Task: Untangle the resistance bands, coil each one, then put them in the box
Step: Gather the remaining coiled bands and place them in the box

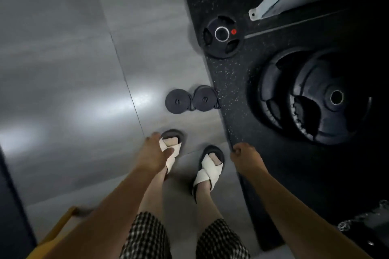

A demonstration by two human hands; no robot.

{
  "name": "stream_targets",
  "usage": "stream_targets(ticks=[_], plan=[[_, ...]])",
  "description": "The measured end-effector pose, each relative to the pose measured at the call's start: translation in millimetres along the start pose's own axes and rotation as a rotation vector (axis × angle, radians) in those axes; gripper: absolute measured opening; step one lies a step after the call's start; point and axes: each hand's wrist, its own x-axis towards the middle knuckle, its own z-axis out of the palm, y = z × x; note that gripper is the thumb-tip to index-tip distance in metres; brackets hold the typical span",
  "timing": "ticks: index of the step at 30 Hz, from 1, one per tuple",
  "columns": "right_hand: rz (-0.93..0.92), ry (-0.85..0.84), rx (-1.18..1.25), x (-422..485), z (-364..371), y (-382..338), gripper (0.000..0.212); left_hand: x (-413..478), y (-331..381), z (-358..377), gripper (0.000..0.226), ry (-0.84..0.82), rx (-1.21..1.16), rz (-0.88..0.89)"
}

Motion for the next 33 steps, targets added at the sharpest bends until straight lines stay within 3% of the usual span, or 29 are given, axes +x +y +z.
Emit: stream_targets(ticks=[2,7,10,14,19,24,33], plan=[[0.003,0.02,0.011,44,15,-6,0.005,44,1,17,0.059,0.025,-0.017,0.004],[-0.061,0.148,0.089,152,47,-16,0.037,149,-4,57,0.057,0.042,-0.133,-0.037],[-0.056,0.199,0.152,209,61,-20,0.012,205,-9,77,0.062,0.092,-0.234,-0.094],[-0.104,0.326,0.202,261,72,-29,0.045,257,-8,95,0.08,0.265,-0.175,-0.034],[-0.252,0.451,0.034,279,81,-45,0.072,279,2,119,0.112,0.339,0.15,0.203],[-0.172,0.437,0.009,286,87,-55,0.076,287,13,135,0.113,0.335,0.159,0.134],[-0.025,0.454,0.14,300,82,-56,0.064,299,20,147,0.11,0.47,0.13,0.033]])
